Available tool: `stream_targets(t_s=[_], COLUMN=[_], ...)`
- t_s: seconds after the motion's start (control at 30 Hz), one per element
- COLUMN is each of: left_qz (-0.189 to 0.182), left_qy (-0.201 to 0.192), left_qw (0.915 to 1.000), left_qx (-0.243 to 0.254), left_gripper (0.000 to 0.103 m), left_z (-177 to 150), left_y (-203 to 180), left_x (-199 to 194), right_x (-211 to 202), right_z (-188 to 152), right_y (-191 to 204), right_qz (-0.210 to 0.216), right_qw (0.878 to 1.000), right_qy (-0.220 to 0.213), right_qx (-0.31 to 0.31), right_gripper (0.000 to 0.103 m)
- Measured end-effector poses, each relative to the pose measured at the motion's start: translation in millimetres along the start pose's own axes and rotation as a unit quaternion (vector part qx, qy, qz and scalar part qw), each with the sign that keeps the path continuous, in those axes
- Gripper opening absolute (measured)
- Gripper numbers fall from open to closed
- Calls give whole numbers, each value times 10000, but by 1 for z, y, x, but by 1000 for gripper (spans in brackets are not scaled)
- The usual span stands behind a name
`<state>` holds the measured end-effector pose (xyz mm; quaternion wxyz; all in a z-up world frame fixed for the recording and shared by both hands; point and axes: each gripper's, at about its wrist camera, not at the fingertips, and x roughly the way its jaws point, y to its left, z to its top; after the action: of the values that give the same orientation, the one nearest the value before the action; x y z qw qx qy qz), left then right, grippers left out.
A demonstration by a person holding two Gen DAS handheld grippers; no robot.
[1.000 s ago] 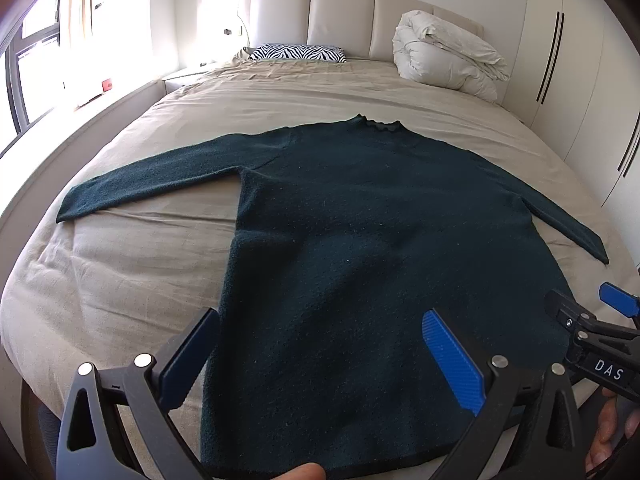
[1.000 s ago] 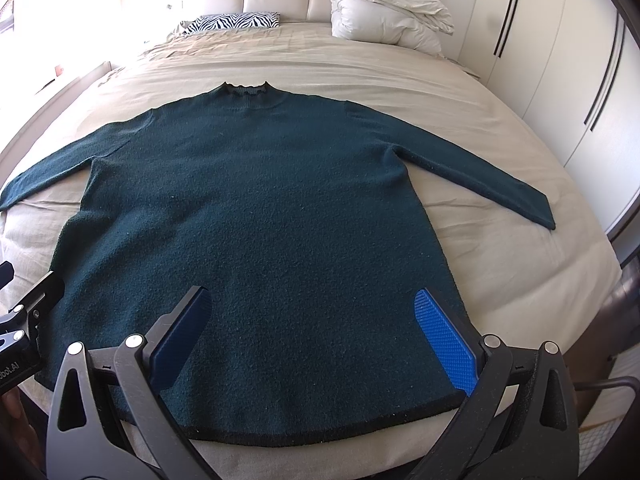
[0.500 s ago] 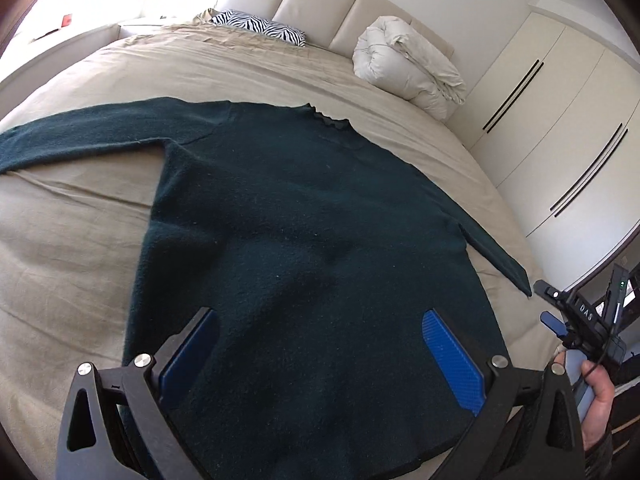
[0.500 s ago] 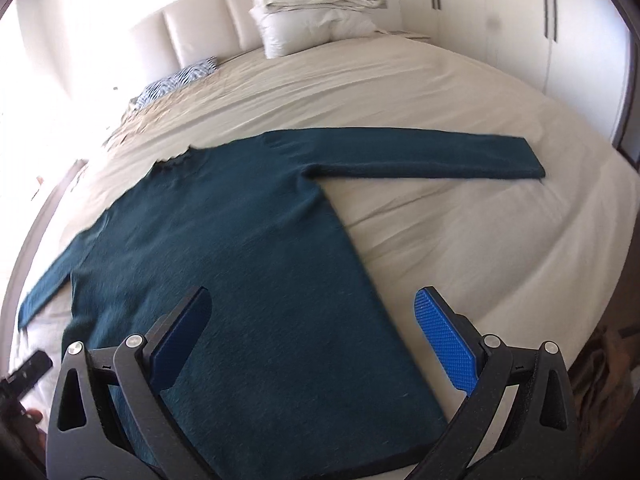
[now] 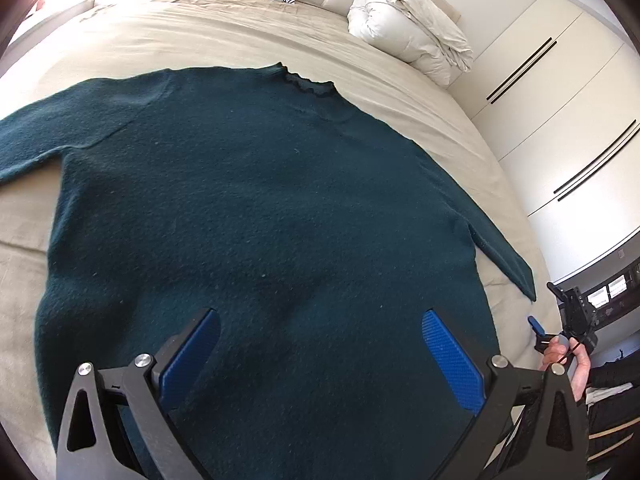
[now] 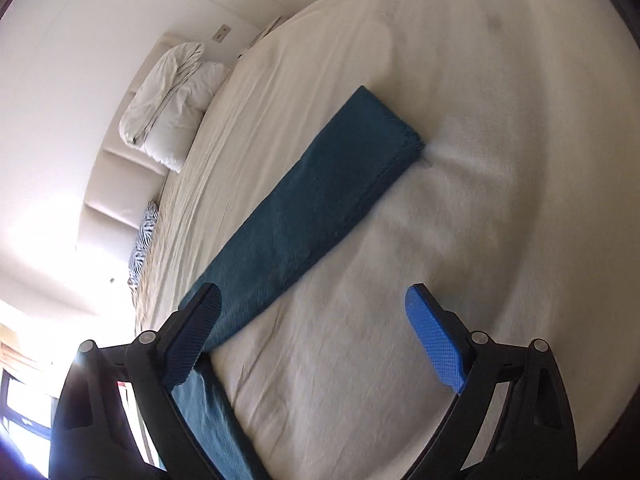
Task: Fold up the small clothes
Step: 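Grasp the sweater sleeve cuff with the right gripper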
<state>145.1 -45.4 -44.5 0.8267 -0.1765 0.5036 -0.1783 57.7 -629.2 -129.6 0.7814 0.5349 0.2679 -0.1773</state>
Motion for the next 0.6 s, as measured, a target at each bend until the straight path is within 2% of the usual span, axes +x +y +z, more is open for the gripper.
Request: stream_targets(t_s=[0.1, 0.27, 0.37, 0.43, 0.5, 0.6], left_qz=[-303, -614, -776, -756, -728, -935], left_qy=[46, 116, 161, 160, 178, 350], left_qw=[9993, 9974, 9961, 9962, 9961, 9928], left_qx=[-201, -348, -390, -400, -462, -663], left_gripper=[103, 103, 103, 103, 103, 103], left_z=[13, 31, 40, 45, 50, 57], left_y=[1, -1, -2, -4, -4, 1], left_x=[15, 35, 45, 51, 56, 67], right_x=[25, 48, 65, 77, 87, 98], right_z=[19, 51, 69, 80, 88, 93], right_y=[-15, -26, -29, -32, -33, -11], right_qz=[146, 243, 178, 28, -163, -371], right_qw=[9993, 9980, 9980, 9979, 9977, 9978], right_qy=[-15, -265, -318, -334, -367, -444], right_qx=[358, 520, 524, 553, 548, 333], right_gripper=[84, 81, 62, 39, 23, 14])
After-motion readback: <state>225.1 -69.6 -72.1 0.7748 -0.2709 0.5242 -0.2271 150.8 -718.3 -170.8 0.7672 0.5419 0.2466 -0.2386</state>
